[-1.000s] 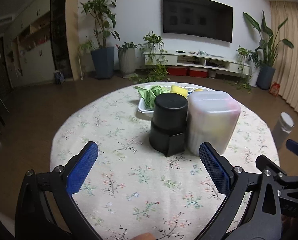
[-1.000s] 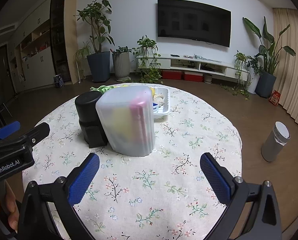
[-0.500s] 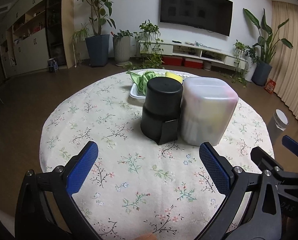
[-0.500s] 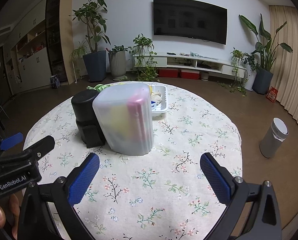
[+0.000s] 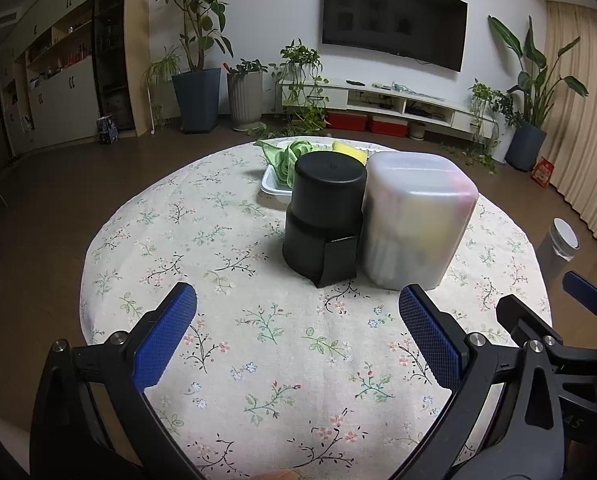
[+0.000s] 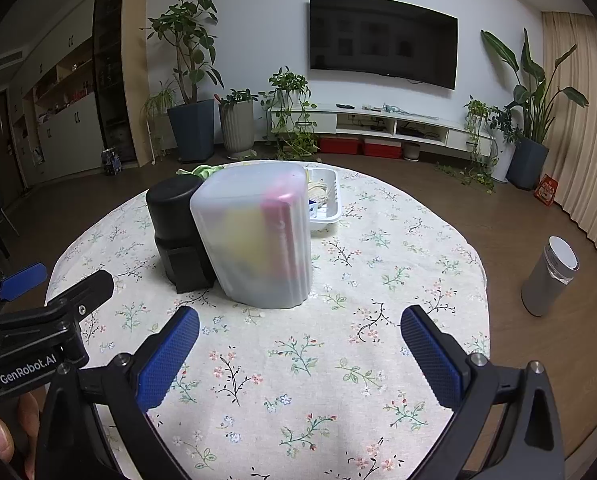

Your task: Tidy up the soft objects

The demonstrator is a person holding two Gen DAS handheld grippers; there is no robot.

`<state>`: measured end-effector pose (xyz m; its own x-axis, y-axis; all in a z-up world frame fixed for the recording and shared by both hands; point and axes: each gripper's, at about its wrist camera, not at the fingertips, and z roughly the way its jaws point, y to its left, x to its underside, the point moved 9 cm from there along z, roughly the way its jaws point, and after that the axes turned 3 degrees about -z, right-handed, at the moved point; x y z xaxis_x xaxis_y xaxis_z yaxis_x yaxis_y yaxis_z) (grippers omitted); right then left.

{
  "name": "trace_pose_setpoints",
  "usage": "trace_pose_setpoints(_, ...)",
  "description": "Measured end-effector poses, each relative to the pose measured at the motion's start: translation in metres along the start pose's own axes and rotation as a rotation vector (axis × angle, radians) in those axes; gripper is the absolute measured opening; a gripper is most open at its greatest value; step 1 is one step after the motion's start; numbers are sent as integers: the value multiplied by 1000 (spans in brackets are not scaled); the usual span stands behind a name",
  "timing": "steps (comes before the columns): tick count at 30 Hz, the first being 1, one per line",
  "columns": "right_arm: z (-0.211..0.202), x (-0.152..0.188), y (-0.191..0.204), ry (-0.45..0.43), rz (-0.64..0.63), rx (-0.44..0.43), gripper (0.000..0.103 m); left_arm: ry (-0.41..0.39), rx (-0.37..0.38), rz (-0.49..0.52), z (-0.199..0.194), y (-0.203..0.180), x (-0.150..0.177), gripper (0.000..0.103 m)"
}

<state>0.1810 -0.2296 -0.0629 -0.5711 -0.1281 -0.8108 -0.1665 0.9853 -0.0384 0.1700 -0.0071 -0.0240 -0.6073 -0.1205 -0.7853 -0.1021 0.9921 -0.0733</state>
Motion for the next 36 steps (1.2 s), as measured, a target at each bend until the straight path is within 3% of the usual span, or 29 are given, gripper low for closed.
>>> trace_pose_setpoints(36, 5, 3, -4, 6, 18, 17, 103, -16, -19, 20, -2, -2, 0, 103)
